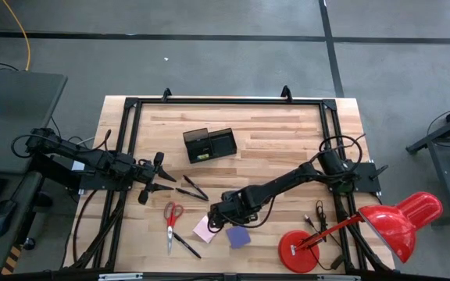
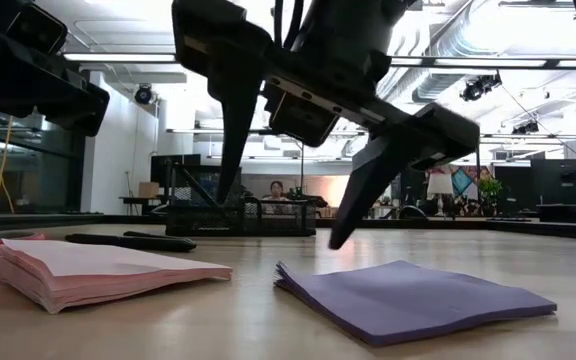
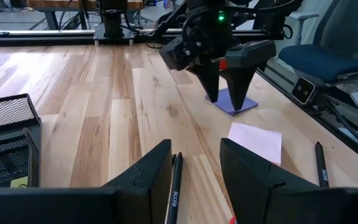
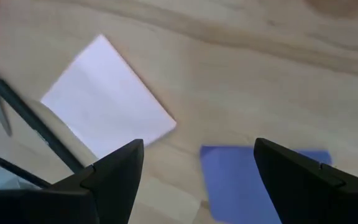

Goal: Pick and place office supplies into organizer
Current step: Put the blue sticky note into the black desk organizer

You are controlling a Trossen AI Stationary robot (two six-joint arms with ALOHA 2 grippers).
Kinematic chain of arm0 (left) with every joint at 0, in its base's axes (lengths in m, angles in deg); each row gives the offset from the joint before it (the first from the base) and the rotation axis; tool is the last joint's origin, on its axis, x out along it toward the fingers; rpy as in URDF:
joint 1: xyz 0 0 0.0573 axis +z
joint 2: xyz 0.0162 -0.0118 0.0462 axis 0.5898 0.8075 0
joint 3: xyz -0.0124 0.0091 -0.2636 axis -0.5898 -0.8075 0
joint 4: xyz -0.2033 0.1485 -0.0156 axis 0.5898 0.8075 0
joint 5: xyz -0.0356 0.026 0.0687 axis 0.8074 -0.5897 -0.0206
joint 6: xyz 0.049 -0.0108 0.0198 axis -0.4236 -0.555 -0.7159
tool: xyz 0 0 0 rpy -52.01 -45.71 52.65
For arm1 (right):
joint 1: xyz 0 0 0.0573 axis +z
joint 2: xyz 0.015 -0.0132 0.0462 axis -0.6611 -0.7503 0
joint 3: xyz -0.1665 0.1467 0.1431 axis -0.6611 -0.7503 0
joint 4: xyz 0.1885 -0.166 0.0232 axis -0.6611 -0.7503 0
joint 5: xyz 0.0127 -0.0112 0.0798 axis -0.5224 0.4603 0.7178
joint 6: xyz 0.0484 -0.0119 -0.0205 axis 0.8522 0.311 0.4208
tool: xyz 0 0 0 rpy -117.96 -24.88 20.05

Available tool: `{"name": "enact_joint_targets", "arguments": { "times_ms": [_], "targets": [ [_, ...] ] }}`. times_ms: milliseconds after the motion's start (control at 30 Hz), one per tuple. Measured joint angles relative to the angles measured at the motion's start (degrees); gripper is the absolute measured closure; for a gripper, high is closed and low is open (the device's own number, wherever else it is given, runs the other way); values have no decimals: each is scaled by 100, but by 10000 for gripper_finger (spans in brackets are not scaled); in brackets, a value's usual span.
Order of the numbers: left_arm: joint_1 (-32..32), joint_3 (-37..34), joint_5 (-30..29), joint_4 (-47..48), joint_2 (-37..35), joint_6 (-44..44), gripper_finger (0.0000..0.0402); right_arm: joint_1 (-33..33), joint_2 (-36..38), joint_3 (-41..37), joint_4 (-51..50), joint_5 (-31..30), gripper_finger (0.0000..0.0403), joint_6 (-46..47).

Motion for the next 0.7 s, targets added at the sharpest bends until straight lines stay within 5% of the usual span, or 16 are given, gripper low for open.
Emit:
{"name": "enact_joint_targets", "arguments": {
  "times_ms": [233, 700],
  "targets": [
    [2, 0, 0, 0, -1, 2, 279, 238, 1, 75, -978, -194, 105, 666],
    [0, 0, -2, 0, 0, 2, 279, 771, 337, 75, -901, -1781, 105, -51]
  ]
}}
